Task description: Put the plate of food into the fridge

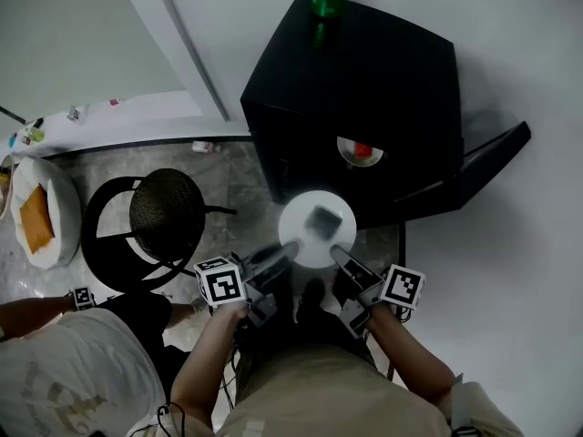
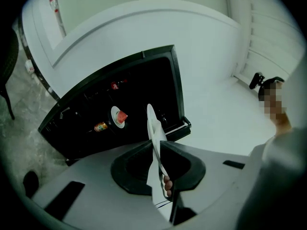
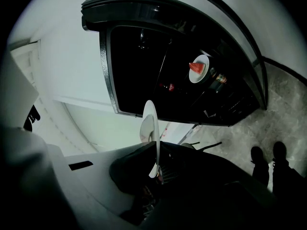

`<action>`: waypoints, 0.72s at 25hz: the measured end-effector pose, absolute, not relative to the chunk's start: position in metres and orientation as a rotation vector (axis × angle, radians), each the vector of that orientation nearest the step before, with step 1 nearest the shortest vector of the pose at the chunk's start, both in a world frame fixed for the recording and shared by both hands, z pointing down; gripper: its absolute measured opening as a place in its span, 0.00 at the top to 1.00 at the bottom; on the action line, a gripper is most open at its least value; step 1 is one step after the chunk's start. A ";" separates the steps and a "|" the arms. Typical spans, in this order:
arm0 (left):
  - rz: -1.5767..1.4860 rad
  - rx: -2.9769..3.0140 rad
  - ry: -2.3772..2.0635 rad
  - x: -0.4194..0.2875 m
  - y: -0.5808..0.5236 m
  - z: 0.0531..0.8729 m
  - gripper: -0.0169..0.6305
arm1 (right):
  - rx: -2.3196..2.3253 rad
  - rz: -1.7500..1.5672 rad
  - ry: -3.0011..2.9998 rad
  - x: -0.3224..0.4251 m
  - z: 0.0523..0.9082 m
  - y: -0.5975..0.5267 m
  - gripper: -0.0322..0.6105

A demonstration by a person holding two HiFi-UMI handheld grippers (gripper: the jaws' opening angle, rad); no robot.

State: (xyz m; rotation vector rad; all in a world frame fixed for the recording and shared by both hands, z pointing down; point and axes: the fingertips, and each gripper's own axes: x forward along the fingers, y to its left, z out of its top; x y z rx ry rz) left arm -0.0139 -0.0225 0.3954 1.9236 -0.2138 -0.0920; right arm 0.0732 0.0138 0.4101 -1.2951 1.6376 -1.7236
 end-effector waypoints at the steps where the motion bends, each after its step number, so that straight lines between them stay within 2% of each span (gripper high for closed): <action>1: -0.090 1.909 -0.220 -0.013 -0.023 0.398 0.90 | -1.312 -1.728 1.636 0.074 0.413 0.014 0.91; 18: -0.174 1.693 -0.332 -0.009 -0.032 0.436 0.95 | -1.430 -1.668 1.841 0.075 0.429 -0.003 0.91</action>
